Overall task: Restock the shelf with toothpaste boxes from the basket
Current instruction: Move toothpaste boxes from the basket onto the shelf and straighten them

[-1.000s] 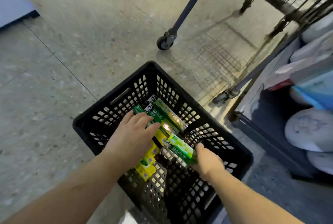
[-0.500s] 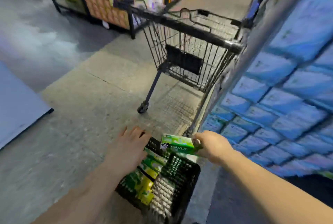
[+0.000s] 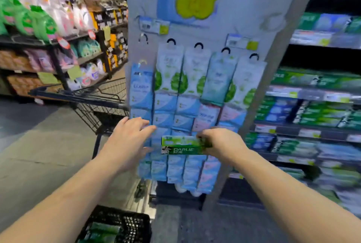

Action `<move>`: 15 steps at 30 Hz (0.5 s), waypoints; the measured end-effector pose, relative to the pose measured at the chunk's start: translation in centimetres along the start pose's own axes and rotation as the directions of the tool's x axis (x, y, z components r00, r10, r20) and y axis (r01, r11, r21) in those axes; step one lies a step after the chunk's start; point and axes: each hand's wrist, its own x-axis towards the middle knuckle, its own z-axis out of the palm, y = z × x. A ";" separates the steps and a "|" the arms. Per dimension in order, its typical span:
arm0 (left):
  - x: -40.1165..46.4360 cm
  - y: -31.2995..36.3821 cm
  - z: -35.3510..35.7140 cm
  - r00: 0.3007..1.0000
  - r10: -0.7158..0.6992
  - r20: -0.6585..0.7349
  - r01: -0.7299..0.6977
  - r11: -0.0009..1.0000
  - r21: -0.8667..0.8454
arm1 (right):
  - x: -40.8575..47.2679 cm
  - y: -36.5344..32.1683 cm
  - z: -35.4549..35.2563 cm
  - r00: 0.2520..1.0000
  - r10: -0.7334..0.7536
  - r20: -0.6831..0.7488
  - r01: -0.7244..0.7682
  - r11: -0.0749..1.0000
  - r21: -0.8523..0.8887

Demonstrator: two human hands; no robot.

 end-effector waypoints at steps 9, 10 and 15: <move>13.0 22.7 -7.7 0.958 0.223 -0.179 -0.245 0.964 -0.108 | -15.6 19.7 -11.7 0.965 0.228 -0.127 -0.235 0.971 -0.044; 14.4 24.6 -8.3 0.950 0.240 -0.198 -0.266 0.957 -0.117 | -16.8 21.5 -12.6 0.956 0.254 -0.146 -0.262 0.965 -0.033; 20.7 32.0 -10.8 0.914 0.307 -0.266 -0.350 0.927 -0.136 | -21.2 28.9 -17.2 0.896 0.377 -0.233 -0.386 0.923 0.011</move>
